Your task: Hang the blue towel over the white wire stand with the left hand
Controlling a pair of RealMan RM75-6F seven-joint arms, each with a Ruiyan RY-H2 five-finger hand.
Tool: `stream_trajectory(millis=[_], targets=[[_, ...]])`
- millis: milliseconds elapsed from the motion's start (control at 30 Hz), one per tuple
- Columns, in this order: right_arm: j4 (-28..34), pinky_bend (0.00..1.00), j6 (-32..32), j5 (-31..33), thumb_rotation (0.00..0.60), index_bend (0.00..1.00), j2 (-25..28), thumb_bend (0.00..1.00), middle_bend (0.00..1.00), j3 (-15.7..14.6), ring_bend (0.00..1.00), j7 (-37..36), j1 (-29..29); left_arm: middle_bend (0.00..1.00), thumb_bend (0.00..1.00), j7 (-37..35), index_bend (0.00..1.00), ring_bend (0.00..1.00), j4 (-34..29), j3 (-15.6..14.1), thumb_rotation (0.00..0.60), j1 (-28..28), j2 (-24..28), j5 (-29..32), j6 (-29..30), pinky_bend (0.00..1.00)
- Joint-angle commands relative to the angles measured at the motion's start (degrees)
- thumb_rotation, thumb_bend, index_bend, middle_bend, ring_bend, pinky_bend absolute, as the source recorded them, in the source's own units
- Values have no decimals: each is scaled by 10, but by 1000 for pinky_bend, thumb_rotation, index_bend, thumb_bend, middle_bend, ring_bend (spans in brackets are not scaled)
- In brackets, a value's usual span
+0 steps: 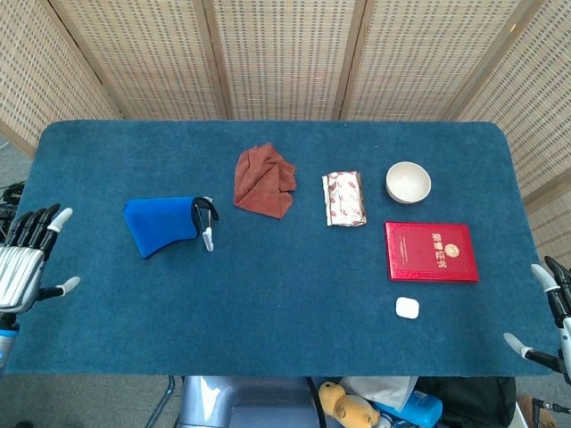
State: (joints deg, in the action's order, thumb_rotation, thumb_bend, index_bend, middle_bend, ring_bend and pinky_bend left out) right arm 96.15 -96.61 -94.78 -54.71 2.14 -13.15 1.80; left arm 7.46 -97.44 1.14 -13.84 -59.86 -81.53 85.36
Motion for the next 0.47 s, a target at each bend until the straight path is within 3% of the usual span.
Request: stream_trajectory(millis=[33, 467], targets=[[-2, 0, -4, -6, 600, 23, -13, 0, 0, 1, 0, 27, 0, 0, 20, 65, 0, 0, -52, -21, 600, 69, -3, 21, 73, 12], [-2, 0, -8, -10, 600, 0, -32, 0, 0, 1, 0, 90, 3, 0, 38, 20, 0, 0, -20, -33, 600, 102, -5, -53, 101, 7]])
